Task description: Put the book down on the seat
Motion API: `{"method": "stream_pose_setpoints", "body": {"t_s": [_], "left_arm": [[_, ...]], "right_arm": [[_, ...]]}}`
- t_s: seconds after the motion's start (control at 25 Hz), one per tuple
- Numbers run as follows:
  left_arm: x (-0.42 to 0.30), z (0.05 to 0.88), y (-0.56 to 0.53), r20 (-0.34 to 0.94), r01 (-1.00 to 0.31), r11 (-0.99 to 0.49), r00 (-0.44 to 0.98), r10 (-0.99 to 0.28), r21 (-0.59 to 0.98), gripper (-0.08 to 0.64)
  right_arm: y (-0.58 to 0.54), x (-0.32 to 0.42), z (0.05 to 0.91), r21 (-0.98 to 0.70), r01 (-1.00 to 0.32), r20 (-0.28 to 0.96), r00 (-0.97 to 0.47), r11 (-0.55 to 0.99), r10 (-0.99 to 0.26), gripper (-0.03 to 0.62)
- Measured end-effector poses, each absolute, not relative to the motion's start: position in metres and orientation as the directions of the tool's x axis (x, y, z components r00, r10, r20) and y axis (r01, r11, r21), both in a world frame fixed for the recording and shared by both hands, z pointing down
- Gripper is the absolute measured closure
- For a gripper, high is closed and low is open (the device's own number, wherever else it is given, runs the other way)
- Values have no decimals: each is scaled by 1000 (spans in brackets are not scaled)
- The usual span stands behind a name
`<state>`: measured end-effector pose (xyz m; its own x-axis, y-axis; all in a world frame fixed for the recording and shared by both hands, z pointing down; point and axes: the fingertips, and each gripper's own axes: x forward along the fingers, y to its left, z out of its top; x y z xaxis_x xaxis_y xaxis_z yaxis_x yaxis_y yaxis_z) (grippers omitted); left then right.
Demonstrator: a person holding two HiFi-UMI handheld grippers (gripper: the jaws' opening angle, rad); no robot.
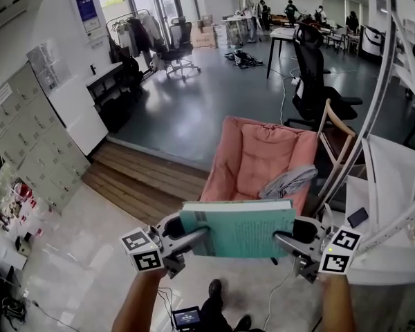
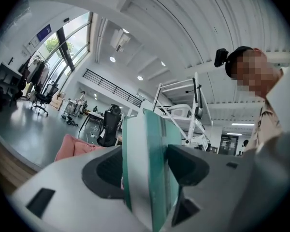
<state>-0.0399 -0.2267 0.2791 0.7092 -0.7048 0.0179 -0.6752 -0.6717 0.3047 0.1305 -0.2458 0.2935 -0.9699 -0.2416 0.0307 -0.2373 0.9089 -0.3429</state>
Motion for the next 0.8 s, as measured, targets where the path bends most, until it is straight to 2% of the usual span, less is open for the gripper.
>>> {"method": "stream_pose_setpoints", "body": {"t_s": [0.8], "left_arm": [[-69,418,-435,91,-532,-716,826,-556,452,288]], "right_arm": [[-425,102,424,-475,-420,174,-906,773,-385,388]]}}
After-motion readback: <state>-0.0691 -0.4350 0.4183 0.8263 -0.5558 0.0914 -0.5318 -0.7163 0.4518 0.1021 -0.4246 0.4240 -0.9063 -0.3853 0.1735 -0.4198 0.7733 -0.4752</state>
